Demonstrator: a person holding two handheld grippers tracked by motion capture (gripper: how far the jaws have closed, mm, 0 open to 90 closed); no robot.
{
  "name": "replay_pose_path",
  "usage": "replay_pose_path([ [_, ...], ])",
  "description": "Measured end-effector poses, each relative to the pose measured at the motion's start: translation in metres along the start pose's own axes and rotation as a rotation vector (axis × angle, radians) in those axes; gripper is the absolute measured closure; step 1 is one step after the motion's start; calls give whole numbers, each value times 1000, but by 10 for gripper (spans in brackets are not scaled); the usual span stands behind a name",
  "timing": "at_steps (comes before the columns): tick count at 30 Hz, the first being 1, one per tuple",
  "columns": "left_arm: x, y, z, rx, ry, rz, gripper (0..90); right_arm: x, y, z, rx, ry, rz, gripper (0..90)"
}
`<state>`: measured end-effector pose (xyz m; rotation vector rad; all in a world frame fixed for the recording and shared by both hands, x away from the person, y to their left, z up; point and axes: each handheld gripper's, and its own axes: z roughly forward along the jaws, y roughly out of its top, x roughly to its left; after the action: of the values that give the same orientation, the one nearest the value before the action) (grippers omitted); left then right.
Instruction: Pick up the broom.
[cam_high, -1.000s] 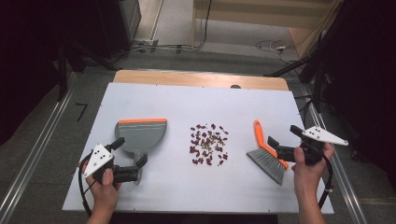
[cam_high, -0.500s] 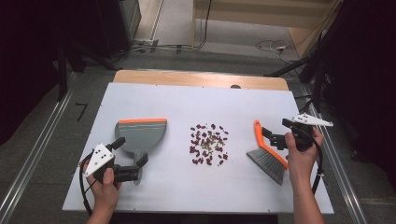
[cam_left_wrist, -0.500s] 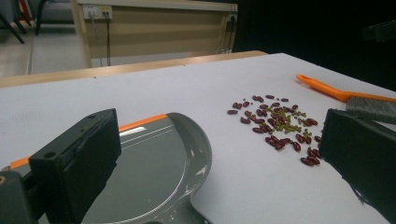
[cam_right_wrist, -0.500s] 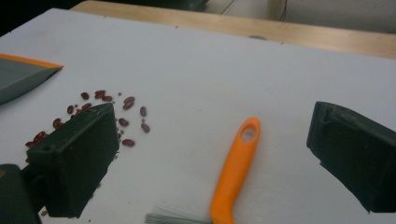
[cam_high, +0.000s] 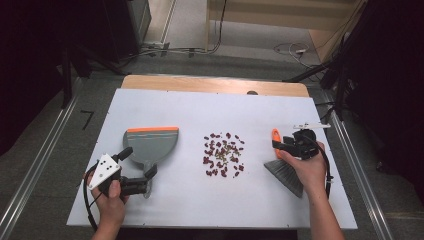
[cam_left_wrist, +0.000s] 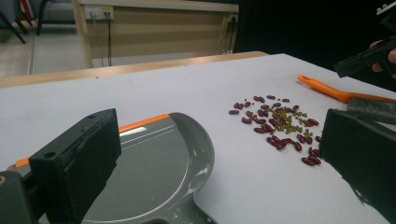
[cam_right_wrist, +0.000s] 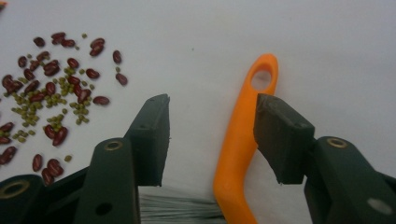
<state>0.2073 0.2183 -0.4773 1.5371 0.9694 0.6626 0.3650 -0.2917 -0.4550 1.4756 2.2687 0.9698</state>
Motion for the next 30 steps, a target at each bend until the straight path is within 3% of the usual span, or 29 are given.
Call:
replay_pose_path([
  [4, -1, 0, 0, 7, -3, 7, 0, 0, -4, 6, 61, -24, -11, 485],
  [9, -1, 0, 0, 6, -2, 7, 0, -4, -9, 16, 132, -62, 12, 532],
  [16, 0, 0, 0, 6, 0, 4, 0, -2, -15, 23, 188, -101, 10, 595],
  [19, 0, 0, 0, 7, 2, 2, 0, 4, -19, 24, 172, -157, -10, 629],
  [23, -1, -1, 2, 15, 1, 2, 0, 4, -18, 24, 190, -150, 3, 643],
  [30, -2, 0, 1, 16, 3, 7, 0, 0, -20, 23, 167, -137, 17, 671],
])
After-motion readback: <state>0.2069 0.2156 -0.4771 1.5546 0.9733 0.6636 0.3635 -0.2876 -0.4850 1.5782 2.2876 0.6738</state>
